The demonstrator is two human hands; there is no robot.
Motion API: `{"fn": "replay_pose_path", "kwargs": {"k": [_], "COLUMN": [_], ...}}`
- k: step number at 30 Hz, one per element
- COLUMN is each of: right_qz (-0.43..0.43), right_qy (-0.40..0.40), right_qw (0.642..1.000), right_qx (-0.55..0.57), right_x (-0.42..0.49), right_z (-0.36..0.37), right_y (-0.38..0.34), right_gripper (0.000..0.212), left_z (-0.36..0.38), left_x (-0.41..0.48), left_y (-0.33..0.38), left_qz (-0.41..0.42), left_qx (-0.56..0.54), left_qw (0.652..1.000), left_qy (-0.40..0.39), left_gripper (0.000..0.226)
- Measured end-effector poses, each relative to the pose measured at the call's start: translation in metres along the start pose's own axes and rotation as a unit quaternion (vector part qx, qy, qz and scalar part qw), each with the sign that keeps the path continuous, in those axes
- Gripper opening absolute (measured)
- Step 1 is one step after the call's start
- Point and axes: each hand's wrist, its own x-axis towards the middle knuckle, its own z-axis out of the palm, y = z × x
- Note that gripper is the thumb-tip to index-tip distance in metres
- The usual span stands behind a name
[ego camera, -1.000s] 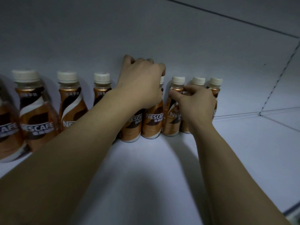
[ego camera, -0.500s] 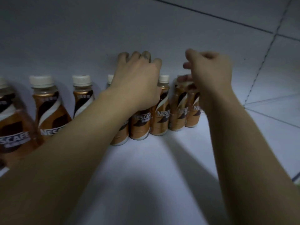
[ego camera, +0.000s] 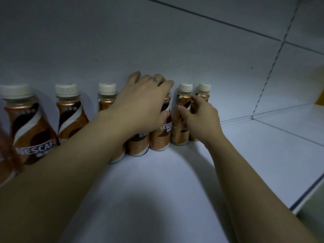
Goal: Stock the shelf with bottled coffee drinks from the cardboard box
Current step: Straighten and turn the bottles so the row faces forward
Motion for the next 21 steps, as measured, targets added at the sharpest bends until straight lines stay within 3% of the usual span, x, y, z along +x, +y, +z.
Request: {"fn": "replay_pose_path", "kwargs": {"k": [7, 10, 14, 21], "right_qz": [-0.005, 0.018, 0.025, 0.062], "right_qy": [0.0, 0.015, 0.015, -0.001], "right_qw": [0.999, 0.999, 0.999, 0.992], "right_qx": [-0.045, -0.022, 0.024, 0.105], "right_x": [0.0, -0.002, -0.005, -0.004], "right_z": [0.008, 0.012, 0.014, 0.008], "right_y": [0.003, 0.001, 0.0, 0.004], "right_gripper": [0.033, 0.044, 0.034, 0.049], "left_z": [0.001, 0.001, 0.0, -0.001], "left_x": [0.001, 0.0, 0.0, -0.001], "left_y": [0.0, 0.0, 0.0, 0.002], "left_qz": [0.003, 0.006, 0.007, 0.007], "left_qx": [-0.009, -0.005, 0.003, 0.013], "left_qw": [1.0, 1.0, 1.0, 1.0], "left_qy": [0.0, -0.003, -0.008, -0.016], "left_gripper": [0.074, 0.075, 0.075, 0.077]}}
